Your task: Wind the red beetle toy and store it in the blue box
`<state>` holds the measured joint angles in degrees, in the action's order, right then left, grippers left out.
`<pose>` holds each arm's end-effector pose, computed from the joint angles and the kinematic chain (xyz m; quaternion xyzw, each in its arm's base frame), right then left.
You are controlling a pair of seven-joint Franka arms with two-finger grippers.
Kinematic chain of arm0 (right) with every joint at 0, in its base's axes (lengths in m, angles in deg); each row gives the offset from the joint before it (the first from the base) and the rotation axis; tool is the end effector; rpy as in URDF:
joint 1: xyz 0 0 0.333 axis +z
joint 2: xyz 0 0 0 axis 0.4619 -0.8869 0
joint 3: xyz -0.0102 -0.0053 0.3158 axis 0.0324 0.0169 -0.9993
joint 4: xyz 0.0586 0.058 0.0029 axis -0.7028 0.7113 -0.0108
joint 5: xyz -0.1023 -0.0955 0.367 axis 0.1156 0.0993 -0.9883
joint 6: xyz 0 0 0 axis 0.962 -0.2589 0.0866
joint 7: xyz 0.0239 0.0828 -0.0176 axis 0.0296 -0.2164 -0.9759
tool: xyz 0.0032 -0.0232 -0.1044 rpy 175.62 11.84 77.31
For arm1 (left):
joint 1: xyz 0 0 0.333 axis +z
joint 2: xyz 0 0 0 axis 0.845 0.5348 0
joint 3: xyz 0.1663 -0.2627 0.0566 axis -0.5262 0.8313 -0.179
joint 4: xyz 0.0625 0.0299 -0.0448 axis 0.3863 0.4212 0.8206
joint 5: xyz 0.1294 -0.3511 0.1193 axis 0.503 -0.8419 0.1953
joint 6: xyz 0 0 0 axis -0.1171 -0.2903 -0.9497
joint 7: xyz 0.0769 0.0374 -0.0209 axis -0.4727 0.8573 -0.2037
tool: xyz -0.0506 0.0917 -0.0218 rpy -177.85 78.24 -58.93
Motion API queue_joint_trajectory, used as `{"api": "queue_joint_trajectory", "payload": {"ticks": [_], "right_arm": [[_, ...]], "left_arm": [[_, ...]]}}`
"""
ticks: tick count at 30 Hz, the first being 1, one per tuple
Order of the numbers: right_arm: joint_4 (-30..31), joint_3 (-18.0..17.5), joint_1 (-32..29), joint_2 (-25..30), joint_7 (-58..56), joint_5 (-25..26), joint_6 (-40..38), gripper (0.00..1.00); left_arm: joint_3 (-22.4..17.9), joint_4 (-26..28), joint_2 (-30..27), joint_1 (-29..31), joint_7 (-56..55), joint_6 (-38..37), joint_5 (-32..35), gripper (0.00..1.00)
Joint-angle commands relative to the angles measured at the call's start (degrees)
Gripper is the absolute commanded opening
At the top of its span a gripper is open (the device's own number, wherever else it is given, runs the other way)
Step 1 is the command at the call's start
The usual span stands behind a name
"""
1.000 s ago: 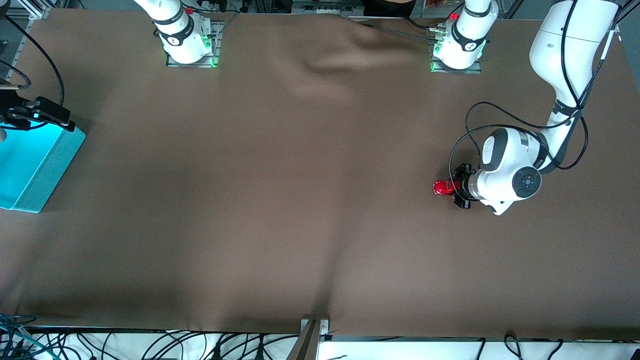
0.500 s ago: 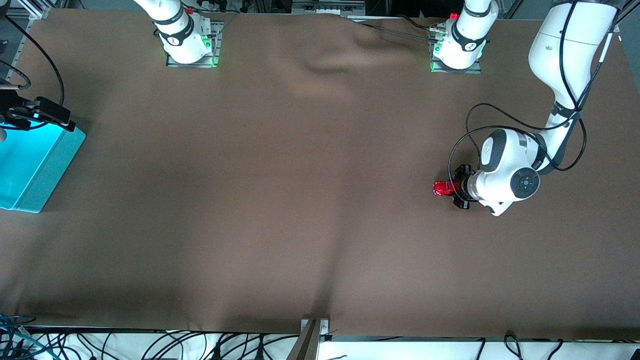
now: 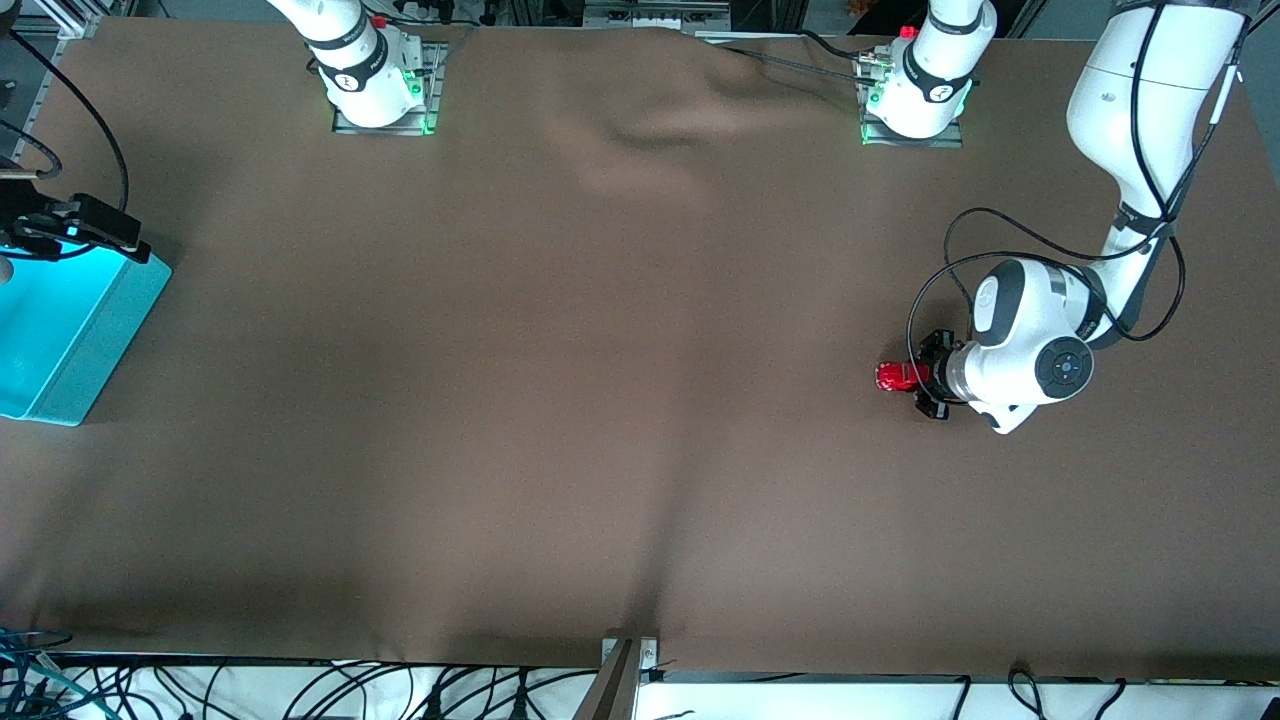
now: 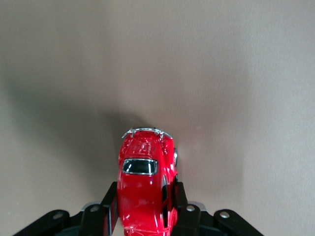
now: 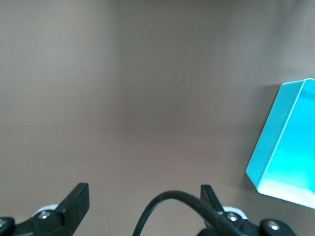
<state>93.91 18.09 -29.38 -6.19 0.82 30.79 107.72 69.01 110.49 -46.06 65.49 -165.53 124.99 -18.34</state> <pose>0.5734 -0.0282 0.6058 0.9998 -0.0025 -0.0209 0.0017 0.6002 -0.0461 0.1779 -0.7229 -0.6766 0.1295 0.0533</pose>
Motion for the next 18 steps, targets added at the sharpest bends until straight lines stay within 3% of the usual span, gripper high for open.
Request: {"api": "queue_joint_trajectory", "payload": {"ticks": [1,18], "right_arm": [[-1.29,0.12,-0.07,-0.30,-0.39,-1.02,-0.72,1.00],[-1.29,0.12,-0.07,-0.30,-0.31,-1.11,-0.72,1.00]], "left_arm": [[-0.71,-1.09,1.70,1.22,2.22,0.27,2.05,0.00],[-0.71,-1.09,2.23,5.97,6.35,0.27,5.91,0.00]]}}
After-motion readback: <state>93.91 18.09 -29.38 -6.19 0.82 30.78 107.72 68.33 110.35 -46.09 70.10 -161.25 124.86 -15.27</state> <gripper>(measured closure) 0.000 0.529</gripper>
